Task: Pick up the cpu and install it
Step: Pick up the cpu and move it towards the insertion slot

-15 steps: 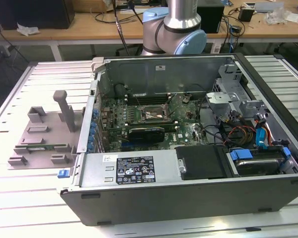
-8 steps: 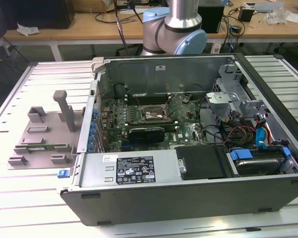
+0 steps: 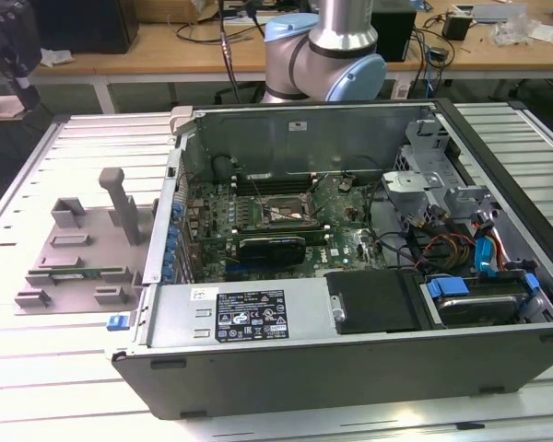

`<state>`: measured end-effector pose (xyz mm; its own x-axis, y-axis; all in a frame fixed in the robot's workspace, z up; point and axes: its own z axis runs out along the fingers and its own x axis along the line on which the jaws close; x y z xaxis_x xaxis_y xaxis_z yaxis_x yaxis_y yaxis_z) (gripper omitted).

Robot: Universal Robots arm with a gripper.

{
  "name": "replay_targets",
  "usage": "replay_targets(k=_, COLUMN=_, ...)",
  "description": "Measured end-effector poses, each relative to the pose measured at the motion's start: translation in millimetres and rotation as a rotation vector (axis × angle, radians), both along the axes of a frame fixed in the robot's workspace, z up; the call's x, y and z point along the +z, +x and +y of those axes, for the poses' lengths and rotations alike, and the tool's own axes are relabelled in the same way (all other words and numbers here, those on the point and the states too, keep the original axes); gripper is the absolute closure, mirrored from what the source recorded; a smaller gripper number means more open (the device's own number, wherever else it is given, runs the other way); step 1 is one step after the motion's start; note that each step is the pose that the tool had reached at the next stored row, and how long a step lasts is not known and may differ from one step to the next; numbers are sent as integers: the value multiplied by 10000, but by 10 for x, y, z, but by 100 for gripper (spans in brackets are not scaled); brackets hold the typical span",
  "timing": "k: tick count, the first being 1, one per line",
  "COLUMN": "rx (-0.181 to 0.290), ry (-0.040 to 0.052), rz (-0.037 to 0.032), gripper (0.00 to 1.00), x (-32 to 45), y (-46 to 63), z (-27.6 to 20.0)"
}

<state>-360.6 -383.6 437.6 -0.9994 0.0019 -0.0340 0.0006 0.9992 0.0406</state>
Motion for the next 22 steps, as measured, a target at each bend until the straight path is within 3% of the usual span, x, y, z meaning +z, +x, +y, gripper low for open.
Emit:
replay_targets(k=10, rx=1, ry=0, rz=13, gripper=46, x=0, y=399, z=-9)
replay_targets(k=15, rx=1, ry=-2, rz=38, gripper=46, x=1, y=679, z=-14)
replay_targets(k=22, rx=1, ry=-1, rz=60, gripper=46, x=1, y=965, z=-18)
